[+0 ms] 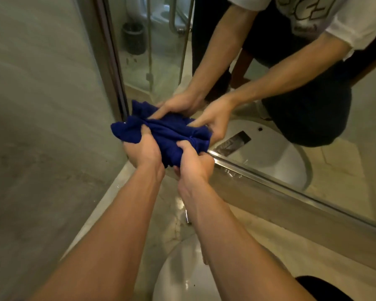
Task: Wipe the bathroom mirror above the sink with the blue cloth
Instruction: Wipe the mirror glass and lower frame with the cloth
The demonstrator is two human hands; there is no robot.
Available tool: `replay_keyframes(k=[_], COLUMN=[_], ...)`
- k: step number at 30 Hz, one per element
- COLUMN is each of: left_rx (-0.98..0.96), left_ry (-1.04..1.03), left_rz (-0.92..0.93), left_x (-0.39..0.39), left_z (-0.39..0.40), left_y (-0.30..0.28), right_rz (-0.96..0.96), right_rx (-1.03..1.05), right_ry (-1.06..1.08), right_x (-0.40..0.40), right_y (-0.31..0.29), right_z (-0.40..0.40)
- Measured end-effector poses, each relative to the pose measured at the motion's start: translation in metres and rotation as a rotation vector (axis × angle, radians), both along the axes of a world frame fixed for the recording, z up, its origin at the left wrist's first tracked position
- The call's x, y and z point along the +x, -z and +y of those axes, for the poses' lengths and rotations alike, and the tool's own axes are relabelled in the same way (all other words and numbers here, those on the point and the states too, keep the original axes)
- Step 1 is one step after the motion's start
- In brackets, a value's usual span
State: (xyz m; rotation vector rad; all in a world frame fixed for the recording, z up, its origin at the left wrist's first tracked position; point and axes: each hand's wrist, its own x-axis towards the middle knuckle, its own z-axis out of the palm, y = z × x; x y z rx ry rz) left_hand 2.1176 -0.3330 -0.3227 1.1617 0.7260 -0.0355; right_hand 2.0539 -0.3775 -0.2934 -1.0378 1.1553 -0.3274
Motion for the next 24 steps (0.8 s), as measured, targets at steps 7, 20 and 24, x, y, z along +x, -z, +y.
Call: replay_keyframes(k=[7,20,24], left_rx=[0.015,0.275,0.225], left_ry=[0.290,0.602,0.614], left_rz=[0.063,-0.025,-0.014], left_x=[-0.113,-0.123,-0.099], left_z=[-0.087,-0.020,0.015], left_y=[-0.005,-0.044,-0.056], right_rz=[0.056,-0.148,-0.296], right_rx=[-0.090,-0.167,-0.042], right_ry=[0.206,-0.066,-0.131], right_x=[-0.103,-0.170,-0.151], right_y=[-0.007,-0.034,-0.037], right_z=[-0.093,-0.067,-0.048])
